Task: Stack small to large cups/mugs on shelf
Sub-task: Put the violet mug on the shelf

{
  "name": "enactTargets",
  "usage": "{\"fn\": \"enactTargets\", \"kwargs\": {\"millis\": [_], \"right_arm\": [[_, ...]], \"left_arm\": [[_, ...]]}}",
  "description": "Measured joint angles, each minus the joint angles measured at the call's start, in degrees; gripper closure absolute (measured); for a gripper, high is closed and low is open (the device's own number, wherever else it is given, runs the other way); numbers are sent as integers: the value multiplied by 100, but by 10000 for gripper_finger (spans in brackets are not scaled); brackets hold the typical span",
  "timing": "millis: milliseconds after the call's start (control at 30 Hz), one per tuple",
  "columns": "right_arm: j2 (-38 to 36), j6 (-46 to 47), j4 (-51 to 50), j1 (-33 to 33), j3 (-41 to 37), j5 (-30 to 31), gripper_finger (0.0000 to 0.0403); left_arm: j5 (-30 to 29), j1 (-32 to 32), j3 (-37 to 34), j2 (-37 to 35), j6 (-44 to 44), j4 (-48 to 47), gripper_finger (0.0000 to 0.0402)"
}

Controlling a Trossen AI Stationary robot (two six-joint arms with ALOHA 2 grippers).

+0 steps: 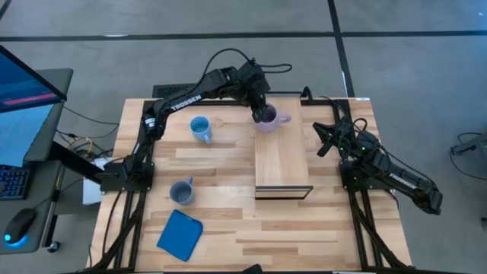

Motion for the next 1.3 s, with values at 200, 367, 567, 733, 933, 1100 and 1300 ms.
{"fn": "enactTargets", "kwargs": {"millis": [200, 367, 567, 733, 933, 1100, 1300], "right_arm": [[0, 0, 0, 0, 0, 0, 339], [0, 0, 0, 0, 0, 0, 339], [0, 0, -1, 0, 0, 0, 339], [0, 0, -2, 0, 0, 0, 339], [0, 2, -2, 0, 0, 0, 339], [0, 2, -2, -1, 0, -1, 339], [0, 2, -2, -1, 0, 0, 339]], "left_arm": [[-2, -2, 0, 0, 1, 59, 341], [-53, -2, 0, 0, -93, 158, 340], [-52, -2, 0, 0, -151, 157, 340], [-55, -2, 0, 2, -166, 155, 340], [-50, -18, -4, 65, -215, 114, 340], [-48, -26, -113, 55, -219, 177, 341], [-50, -26, -114, 55, -216, 176, 341]]}}
